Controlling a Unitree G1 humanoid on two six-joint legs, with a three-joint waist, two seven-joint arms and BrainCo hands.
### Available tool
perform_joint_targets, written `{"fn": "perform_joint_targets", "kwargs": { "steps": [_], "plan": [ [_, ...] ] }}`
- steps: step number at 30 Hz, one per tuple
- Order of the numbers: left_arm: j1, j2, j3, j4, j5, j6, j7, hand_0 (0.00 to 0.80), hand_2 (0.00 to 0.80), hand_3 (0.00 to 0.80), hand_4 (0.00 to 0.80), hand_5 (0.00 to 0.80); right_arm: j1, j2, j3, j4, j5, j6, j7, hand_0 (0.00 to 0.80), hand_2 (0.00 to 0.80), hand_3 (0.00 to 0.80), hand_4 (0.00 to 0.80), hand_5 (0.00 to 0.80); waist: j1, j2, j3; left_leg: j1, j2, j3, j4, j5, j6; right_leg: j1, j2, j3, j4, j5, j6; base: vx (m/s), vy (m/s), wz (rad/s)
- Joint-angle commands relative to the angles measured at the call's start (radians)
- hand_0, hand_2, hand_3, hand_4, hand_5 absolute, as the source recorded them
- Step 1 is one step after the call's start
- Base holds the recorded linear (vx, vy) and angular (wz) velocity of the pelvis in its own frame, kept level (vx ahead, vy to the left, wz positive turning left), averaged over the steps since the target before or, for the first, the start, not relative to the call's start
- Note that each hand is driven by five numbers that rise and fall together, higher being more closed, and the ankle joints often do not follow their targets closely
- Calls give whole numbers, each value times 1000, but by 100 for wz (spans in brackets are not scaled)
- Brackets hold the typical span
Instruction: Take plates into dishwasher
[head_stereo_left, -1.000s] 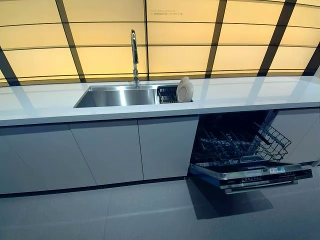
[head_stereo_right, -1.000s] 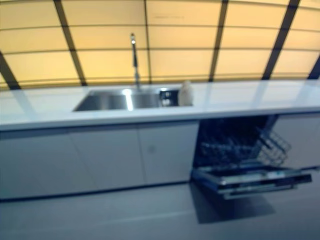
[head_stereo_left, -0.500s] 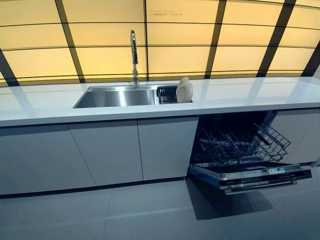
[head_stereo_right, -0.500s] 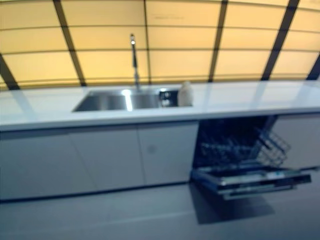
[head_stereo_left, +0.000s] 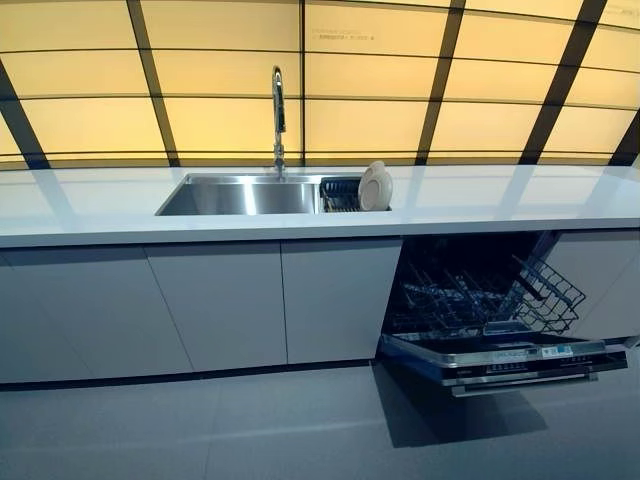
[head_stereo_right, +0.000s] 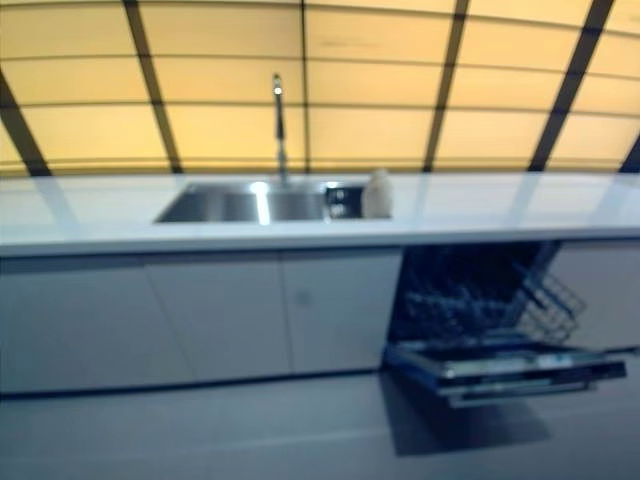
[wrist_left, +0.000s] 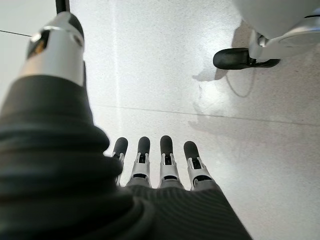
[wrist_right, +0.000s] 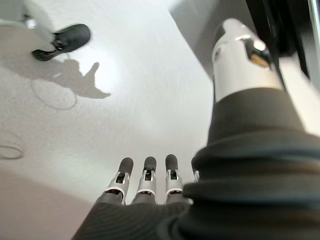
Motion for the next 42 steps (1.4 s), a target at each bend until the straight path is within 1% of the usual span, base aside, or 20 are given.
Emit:
{"fn": "perform_joint_targets", "kwargs": {
  "steps": [1,5,7,8,9,10,12,15,16,17,18,19,20,22,23,25,29,33,39,42],
  "plan": [
    [-43,18,26,37,2,-31,7,0,0,0,0,0,-56,-14,-64,18,104,-121,-126,0,0,0,0,0,-10,-25,26,-33,-67,19,6,12,44,74,1,-20,21,-69,56,0,0,0],
    [-33,21,30,17,3,-22,6,0,0,0,0,0,-51,-63,-153,-106,107,-234,-268,0,0,0,0,0,-19,-25,30,-34,-66,22,5,10,43,69,0,-17,23,-64,59,0,0,0],
    [-19,19,34,-18,10,0,11,0,0,0,0,0,-46,-89,-193,-289,8,-285,-406,0,0,0,0,0,-25,-25,32,-36,-66,24,5,9,44,63,-2,-14,24,-61,61,0,0,0],
    [-9,18,38,-40,17,13,15,0,0,0,0,0,-40,-104,-208,-418,-93,-336,-506,0,0,0,0,0,-31,-25,34,-38,-66,25,4,8,45,58,-4,-12,26,-60,62,0,0,0],
    [-7,18,38,-45,18,16,16,0,0,0,0,0,-39,-108,-210,-460,-108,-321,-529,0,0,0,0,0,-32,-25,34,-38,-66,26,4,7,45,57,-4,-12,27,-59,62,-17,2,-4],
    [3,15,40,-63,30,26,17,0,0,0,0,0,-36,-125,-224,-589,-177,-341,-578,0,0,0,0,0,-37,-25,34,-41,-67,27,4,6,47,53,-6,-9,28,-59,62,-11,-1,-5],
    [7,15,41,-73,38,31,16,0,0,0,0,0,-38,-148,-248,-692,-253,-376,-582,0,0,0,0,0,-41,-23,34,-43,-68,27,4,4,50,48,-7,-7,29,-60,62,-8,-1,-5],
    [12,14,41,-81,48,22,15,0,0,0,0,0,-68,-206,-268,-924,-344,-373,-539,0,0,0,0,0,-46,-20,34,-49,-70,26,5,3,54,38,-9,-1,35,-65,63,0,0,0],
    [12,13,40,-85,49,19,14,0,0,0,0,0,-84,-233,-268,-1011,-346,-383,-472,0,0,0,0,0,-48,-19,33,-50,-71,27,5,2,54,34,-11,1,37,-67,64,0,0,0],
    [12,13,41,-85,49,19,14,0,0,0,0,0,-84,-232,-269,-1014,-345,-382,-471,0,0,0,0,0,-49,-18,33,-50,-71,27,5,2,54,34,-11,1,37,-68,64,0,0,0],
    [12,9,39,-89,52,16,15,0,0,0,0,0,-114,-267,-254,-1113,-348,-363,-398,0,0,0,0,0,-49,-17,30,-51,-70,29,6,1,53,31,-13,2,41,-72,64,0,0,0],
    [11,6,36,-87,53,13,17,0,0,0,0,0,-135,-285,-231,-1175,-328,-390,-312,0,0,0,0,0,-49,-18,29,-52,-69,29,7,1,52,29,-14,3,41,-75,62,0,0,0],
    [11,4,36,-86,54,12,18,0,0,0,0,0,-143,-292,-222,-1204,-320,-381,-300,0,0,0,0,0,-49,-18,28,-53,-69,28,7,1,53,28,-13,4,42,-76,61,0,0,0],
    [12,0,35,-85,56,10,18,0,0,0,0,0,-174,-309,-193,-1294,-222,-397,-201,0,0,0,0,0,-49,-17,26,-55,-67,29,10,1,52,24,-13,5,45,-82,57,2,-19,-1],
    [10,-2,30,-82,57,6,18,0,0,0,0,0,-209,-313,-164,-1328,-137,-428,-116,0,0,0,0,0,-44,-18,23,-57,-64,29,12,1,49,23,-11,3,47,-86,53,15,-57,-1],
    [1,-8,14,-72,59,5,19,0,0,0,0,0,-301,-298,-108,-1355,78,-433,79,0,0,0,0,0,-34,-21,17,-56,-58,27,16,0,41,31,-7,-7,45,-94,45,31,-70,-3],
    [-6,-15,-16,-54,62,-4,23,0,0,0,0,0,-383,-242,-37,-1351,259,-399,206,0,0,0,0,0,-17,-27,13,-52,-50,19,24,1,31,51,-2,-25,40,-102,32,48,-62,1],
    [-7,-20,-39,-45,61,-9,28,0,0,0,0,0,-391,-181,-22,-1364,363,-360,255,0,0,0,0,0,-5,-30,10,-55,-39,11,30,7,23,63,5,-41,35,-105,22,64,-74,7],
    [-6,-20,-44,-35,71,-10,33,0,0,0,0,0,-381,-164,-11,-1404,265,-358,226,0,0,0,0,0,-3,-33,17,-69,-28,12,65,5,15,58,12,-49,53,-114,9,29,-73,6],
    [-11,-16,-33,-27,78,-8,37,0,0,0,0,0,-392,-188,4,-1422,198,-365,204,0,0,0,0,0,-9,-46,31,-99,-25,20,178,-28,8,41,9,-46,89,-124,-9,-1,-128,5]
  ]
}}
